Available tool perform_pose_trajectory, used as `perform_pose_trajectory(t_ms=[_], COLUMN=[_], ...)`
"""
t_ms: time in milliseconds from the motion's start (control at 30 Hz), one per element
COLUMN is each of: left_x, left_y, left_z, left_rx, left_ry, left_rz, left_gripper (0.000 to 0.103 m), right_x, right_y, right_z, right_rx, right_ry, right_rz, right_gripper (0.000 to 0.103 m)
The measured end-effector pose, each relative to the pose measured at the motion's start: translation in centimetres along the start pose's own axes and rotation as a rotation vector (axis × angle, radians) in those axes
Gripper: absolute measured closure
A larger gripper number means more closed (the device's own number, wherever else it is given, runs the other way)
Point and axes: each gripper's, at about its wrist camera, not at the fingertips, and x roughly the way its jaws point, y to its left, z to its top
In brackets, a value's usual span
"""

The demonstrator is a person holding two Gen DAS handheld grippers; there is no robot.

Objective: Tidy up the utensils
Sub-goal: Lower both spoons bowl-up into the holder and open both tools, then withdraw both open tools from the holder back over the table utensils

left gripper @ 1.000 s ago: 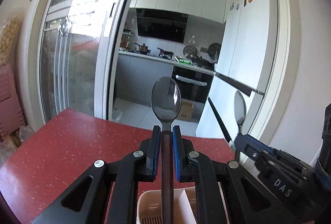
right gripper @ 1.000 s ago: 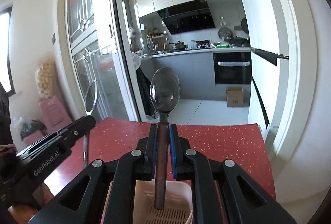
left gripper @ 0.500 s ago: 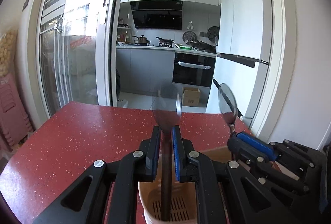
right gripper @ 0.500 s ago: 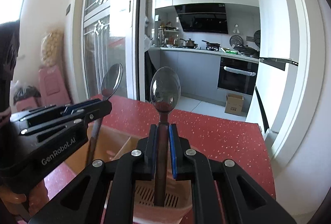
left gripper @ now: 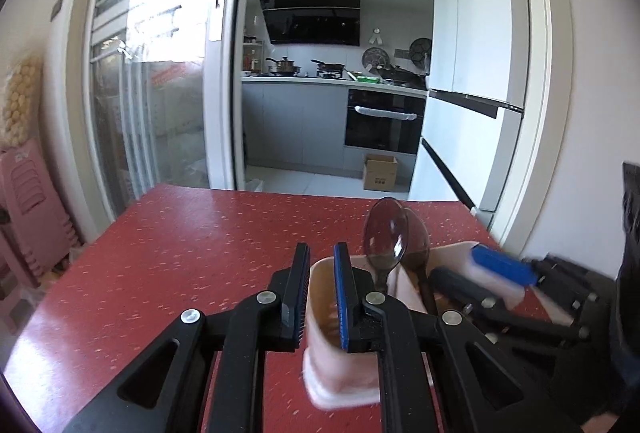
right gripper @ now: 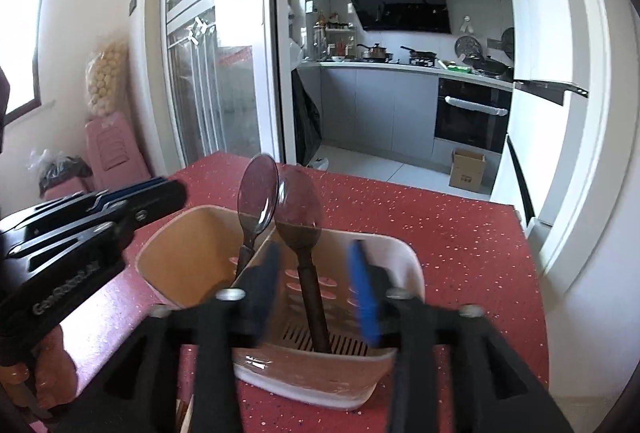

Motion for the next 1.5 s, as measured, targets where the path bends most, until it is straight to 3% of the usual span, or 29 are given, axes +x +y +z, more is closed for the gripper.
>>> perform_pose_trajectory(t_ms=[167, 333, 467, 500, 533, 733, 900, 967, 1033, 1167, 1200, 1500], left_x=[-3.3, -6.4, -8.3, -8.8, -9.2, -11.2, -11.7, -12.0, -12.2, -12.8, -12.9, -13.3], left_y=[0.4, 1.6, 3.1, 3.5, 3.8, 4.3, 4.6, 4.6, 4.5, 4.8, 4.8, 7.0], left_z=[-1.1, -3.5, -6.4, -7.3, -8.0, -11.5, -12.6, -12.9, -13.2, -13.8, -13.9, -15.5], left_rx=[0.048, 0.061, 0.036, 0.026, 0.017, -0.009, -0.039, -0.049, -0.061, -0.054, -0.052, -0.092], left_ry=[0.019, 0.088, 0.168, 0.19, 0.205, 0.268, 0.287, 0.293, 0.303, 0.328, 0.334, 0.384], left_rz=[0.029, 0.045, 0.074, 0.086, 0.097, 0.155, 0.132, 0.112, 0.091, 0.089, 0.091, 0.146], left_gripper=[0.062, 0.061, 0.059, 0.036, 0.001, 0.0, 0.0, 0.0, 0.0, 0.0, 0.0, 0.0], right_x=[-2.5, -5.8, -7.9, -8.3, -8.8, -10.2, -11.1, -11.5, -12.2, -13.2, -13.4, -13.6], right_y=[0.1, 0.2, 0.2, 0.2, 0.2, -0.5, -0.9, -1.0, -1.3, -1.2, -1.2, 0.5], right_z=[0.5, -0.4, -2.9, -3.7, -4.8, -10.6, -13.5, -13.7, -14.1, -14.1, -14.2, -14.5], right_rx=[0.032, 0.092, 0.162, 0.181, 0.202, 0.332, 0.393, 0.396, 0.399, 0.423, 0.432, 0.386], right_ry=[-0.008, 0.015, 0.085, 0.108, 0.134, 0.273, 0.329, 0.331, 0.321, 0.302, 0.302, 0.377], right_rz=[0.001, 0.006, 0.002, 0.0, 0.0, -0.027, -0.054, -0.072, -0.09, -0.088, -0.086, -0.1], right_gripper=[0.048, 0.024, 0.022, 0.022, 0.022, 0.022, 0.022, 0.021, 0.01, 0.007, 0.0, 0.0])
